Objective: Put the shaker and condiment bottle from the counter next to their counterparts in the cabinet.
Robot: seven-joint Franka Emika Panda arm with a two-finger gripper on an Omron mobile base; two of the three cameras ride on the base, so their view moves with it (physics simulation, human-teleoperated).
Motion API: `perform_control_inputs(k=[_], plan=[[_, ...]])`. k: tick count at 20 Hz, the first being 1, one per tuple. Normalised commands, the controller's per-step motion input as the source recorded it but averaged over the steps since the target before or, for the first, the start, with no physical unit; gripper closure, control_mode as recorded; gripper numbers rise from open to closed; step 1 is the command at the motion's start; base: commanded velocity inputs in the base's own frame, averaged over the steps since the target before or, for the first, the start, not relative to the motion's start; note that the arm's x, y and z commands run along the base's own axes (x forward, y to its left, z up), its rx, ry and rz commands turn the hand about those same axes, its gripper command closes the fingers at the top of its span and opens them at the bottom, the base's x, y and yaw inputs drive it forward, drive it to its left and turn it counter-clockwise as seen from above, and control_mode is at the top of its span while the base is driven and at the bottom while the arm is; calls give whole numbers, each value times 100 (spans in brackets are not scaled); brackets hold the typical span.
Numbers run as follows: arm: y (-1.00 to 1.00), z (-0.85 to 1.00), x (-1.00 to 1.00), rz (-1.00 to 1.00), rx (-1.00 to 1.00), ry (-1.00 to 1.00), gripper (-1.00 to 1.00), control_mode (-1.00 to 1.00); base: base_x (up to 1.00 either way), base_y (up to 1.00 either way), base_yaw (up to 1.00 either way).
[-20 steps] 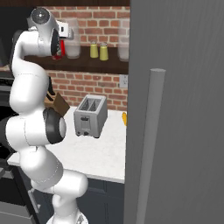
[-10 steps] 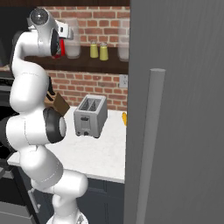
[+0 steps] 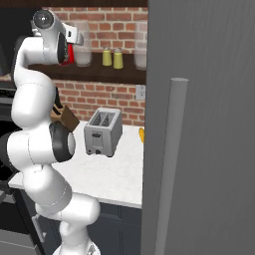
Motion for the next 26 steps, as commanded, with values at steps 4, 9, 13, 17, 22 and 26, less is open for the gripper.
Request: perform_control_inputs(k=[4, 9, 13, 17, 22, 26], plan=[[0, 0, 14, 0, 0, 0, 100, -100, 0, 0, 0], [0, 0, 16, 0, 0, 0, -100, -100, 0, 0, 0], [0, 0, 17, 0, 0, 0, -100, -100, 0, 0, 0], [0, 0, 5, 0, 0, 0, -100, -100, 0, 0, 0], [0, 0, 4, 0, 0, 0, -100, -100, 0, 0, 0], [0, 0, 6, 0, 0, 0, -100, -100, 0, 0, 0]])
